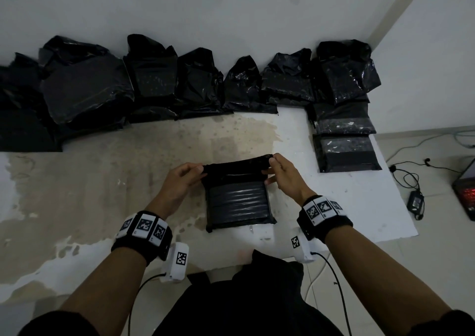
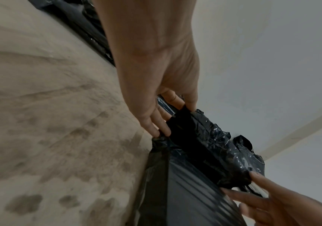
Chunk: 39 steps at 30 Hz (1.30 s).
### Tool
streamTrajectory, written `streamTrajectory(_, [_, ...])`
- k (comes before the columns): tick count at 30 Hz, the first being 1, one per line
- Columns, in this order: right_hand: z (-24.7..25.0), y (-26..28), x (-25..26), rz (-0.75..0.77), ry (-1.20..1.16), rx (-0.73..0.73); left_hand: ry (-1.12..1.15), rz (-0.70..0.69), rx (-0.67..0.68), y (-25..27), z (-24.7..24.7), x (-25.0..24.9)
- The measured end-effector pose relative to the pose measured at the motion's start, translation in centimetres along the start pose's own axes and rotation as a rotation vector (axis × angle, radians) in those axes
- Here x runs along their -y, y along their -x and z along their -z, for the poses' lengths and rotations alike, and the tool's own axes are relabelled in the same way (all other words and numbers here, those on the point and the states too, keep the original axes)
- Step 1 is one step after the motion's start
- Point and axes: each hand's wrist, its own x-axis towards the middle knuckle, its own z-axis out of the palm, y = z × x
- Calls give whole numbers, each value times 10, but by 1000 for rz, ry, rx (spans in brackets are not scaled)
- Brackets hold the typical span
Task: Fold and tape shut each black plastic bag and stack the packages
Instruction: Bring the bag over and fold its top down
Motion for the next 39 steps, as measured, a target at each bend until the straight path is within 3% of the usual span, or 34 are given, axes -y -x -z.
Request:
streamTrajectory(9, [7,12,0,-167,-21,36,-48,37,-12,7,6,17])
streamTrajectory(15, [8,7,1,-194,-38,-30,-52,137,-202,1,-4,19])
streamTrajectory(25, [7,19,-17,-151,42,77,-215,352,-103,8,-9,16])
streamTrajectory(33, [7,28,-26,-126,150,85,-302,131,10,13,5,30])
streamTrajectory(39, [5,34,-28,-89,197,79,-375,-12,18,22,3,42])
